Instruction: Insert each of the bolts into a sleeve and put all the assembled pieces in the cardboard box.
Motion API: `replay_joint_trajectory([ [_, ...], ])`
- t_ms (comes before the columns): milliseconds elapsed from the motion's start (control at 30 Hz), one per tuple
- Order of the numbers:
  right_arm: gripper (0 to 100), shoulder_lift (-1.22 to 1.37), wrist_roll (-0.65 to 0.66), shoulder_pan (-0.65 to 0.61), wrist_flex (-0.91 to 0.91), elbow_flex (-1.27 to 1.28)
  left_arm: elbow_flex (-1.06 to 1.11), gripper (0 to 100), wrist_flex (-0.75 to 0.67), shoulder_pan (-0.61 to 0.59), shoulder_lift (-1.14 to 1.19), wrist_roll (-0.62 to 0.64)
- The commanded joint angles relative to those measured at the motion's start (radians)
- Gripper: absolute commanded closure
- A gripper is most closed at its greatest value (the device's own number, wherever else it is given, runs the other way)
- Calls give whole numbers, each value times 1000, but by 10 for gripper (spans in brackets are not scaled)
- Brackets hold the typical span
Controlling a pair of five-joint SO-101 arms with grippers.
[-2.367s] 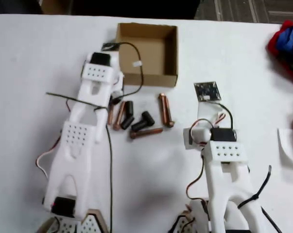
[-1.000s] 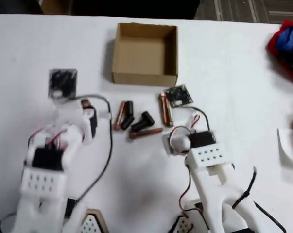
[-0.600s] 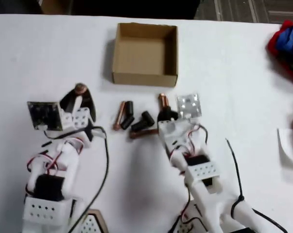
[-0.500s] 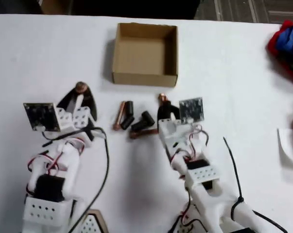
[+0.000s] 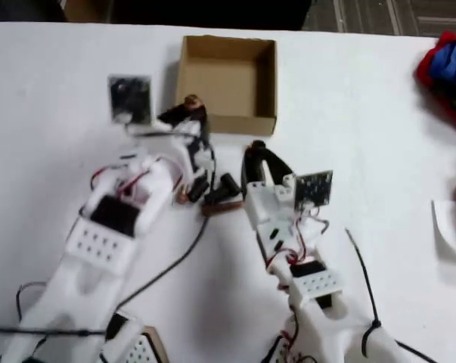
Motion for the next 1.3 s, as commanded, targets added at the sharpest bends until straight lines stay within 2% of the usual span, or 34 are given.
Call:
replay_joint_trajectory([
  [0, 978, -102, -6, -5, 39, 34, -87, 975, 91, 8, 52, 8],
  [100, 978, -133, -5, -4, 90, 26, -93, 975, 132, 14, 57, 8],
  [233, 978, -105, 9, -4, 93, -5, -94, 975, 66, 66, 61, -8],
  [300, 978, -85, 97, -5, 91, -9, -87, 976, -11, 114, 63, -104],
  [433, 978, -77, 351, -5, 87, -9, -93, 976, -133, 183, 89, -330],
  [533, 978, -77, 374, 2, 87, -9, -94, 976, -206, 189, 147, -376],
  [733, 978, -77, 371, 16, 87, -5, -130, 976, -232, 201, 218, -365],
  [933, 978, -77, 81, 94, 88, -9, -205, 976, -230, 203, 224, -80],
  [1000, 978, -77, 92, 87, 90, -9, -208, 976, -230, 206, 224, -15],
  [1133, 978, -71, 158, 28, 90, -9, -208, 976, -230, 209, 227, -12],
  [1267, 978, -71, 161, -16, 91, -9, -203, 975, -236, 207, 227, -12],
])
